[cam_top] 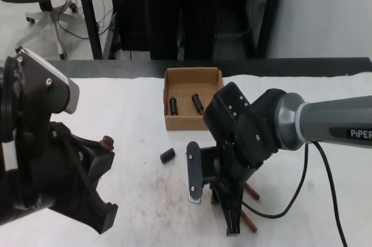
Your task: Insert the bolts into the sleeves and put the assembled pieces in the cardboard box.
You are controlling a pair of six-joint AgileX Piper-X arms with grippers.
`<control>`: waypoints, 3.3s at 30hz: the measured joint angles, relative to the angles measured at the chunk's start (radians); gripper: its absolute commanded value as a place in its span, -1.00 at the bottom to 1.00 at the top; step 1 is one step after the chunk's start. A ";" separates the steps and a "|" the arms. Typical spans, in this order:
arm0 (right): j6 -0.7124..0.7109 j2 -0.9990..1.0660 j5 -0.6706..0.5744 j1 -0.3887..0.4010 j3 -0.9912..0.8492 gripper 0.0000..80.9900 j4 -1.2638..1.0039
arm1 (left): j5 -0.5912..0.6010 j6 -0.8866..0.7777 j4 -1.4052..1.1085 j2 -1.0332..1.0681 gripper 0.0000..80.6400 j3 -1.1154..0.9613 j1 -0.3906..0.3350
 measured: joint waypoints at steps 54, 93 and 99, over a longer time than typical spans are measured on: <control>0.402 0.061 -0.056 0.102 -0.150 -0.27 -0.005 | -0.005 0.000 -0.069 0.000 -0.99 0.000 0.000; 0.140 0.036 -0.173 0.034 -0.179 -0.27 0.082 | -0.005 0.000 -0.069 0.000 -0.99 0.000 0.000; 0.131 0.036 -0.210 0.021 -0.156 -0.27 0.105 | -0.005 0.000 -0.069 0.000 -0.99 0.000 0.000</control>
